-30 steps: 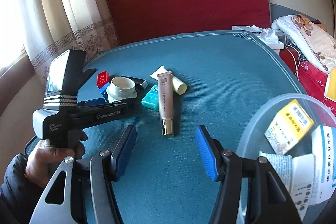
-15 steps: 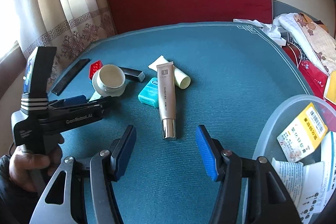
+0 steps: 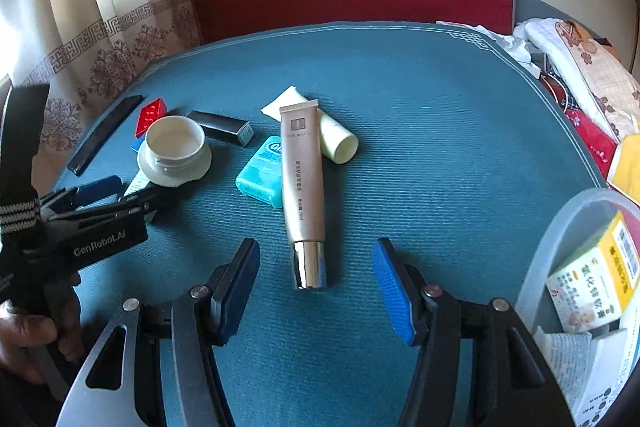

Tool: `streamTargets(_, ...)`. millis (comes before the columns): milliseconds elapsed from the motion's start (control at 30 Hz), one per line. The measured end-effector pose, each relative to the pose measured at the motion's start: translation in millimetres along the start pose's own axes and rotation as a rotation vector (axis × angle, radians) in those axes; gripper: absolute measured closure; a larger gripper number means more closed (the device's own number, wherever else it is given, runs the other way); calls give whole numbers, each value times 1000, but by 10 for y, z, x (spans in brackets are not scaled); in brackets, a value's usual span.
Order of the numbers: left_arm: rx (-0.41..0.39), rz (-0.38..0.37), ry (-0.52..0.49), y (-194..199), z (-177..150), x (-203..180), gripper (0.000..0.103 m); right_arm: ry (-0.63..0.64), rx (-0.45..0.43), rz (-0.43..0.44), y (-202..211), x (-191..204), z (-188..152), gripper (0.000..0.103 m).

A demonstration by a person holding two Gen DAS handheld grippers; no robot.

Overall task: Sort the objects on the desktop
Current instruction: 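Move the left gripper over the table to the white Estee Lauder box, then grasp the white Estee Lauder box with the left gripper while the right gripper grasps the beige tube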

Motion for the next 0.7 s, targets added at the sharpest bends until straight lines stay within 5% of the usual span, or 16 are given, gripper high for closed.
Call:
streamTargets(167,-4,-3,0,-69,52,-22,23,15,-7,-19,-77,51,27,40)
streamTargets(433,3,-81,55,51,28,34,71,22,-21,-60,-208,55,98,45)
streamTargets(700,20,-126,93,178,-61,70,74,31,-28,-71,-256,56,135,62)
Point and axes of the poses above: each gripper's, at about its wrist camera, not at the fingertips, and y roughly against the way its jaws point, x to its left, z to its top, the point moved 1 cm from there along -y, roughly the way its jaws point, and after that the axes turned 15 degrees about -x, right-handed, at the moved point
